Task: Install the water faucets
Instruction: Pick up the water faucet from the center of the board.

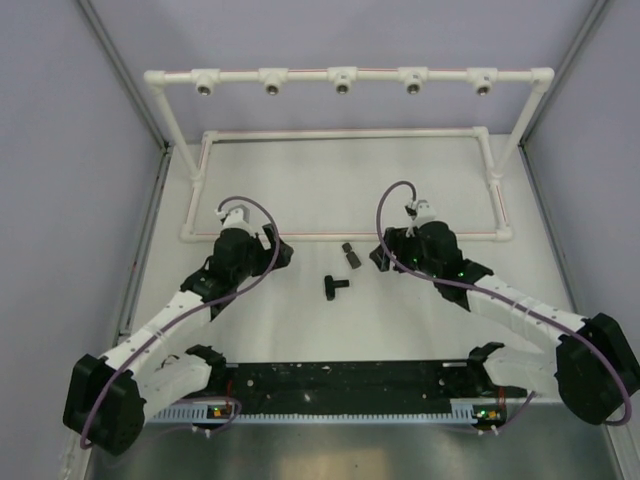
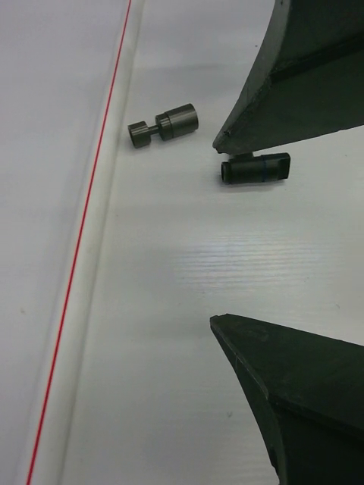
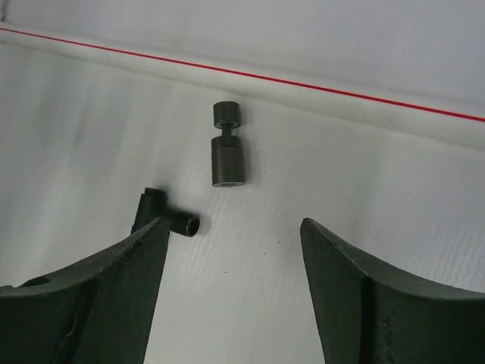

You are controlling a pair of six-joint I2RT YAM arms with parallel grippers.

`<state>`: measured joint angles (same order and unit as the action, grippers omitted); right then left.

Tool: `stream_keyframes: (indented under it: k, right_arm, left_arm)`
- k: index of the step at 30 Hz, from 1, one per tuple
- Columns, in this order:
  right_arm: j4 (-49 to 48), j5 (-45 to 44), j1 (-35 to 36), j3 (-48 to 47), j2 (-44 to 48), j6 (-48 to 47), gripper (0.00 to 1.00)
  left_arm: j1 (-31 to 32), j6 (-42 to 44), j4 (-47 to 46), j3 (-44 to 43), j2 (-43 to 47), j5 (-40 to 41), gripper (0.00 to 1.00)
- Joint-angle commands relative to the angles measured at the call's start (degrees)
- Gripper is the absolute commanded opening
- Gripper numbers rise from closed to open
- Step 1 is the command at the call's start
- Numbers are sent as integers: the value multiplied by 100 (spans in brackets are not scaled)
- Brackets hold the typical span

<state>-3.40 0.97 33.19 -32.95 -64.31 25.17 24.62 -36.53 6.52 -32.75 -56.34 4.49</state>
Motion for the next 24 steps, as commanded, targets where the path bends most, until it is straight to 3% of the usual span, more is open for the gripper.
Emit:
stream_keyframes:
  k: [1,10,15,19,24]
  right_arm:
    - [-240,483,213,-10,-230,427,68]
    - [-731,974,908,16,-845,138,57]
    - [-830,1283,944,-176,-1355,-100,57]
    - [-767,1520,944,-440,-1803,-144,49]
    - [-759,1344,944,-537,-2023,-21,47]
  left_arm:
    - [201,-442,-292,181,114,-185,91]
    - [420,-881,-538,480,175,-730,88]
    - [456,-1084,-837,717,211,-1020,88]
    - [473,-1119,-854,796,176,-1064,87]
    - [526,-1181,-934,884,158,-1117,86]
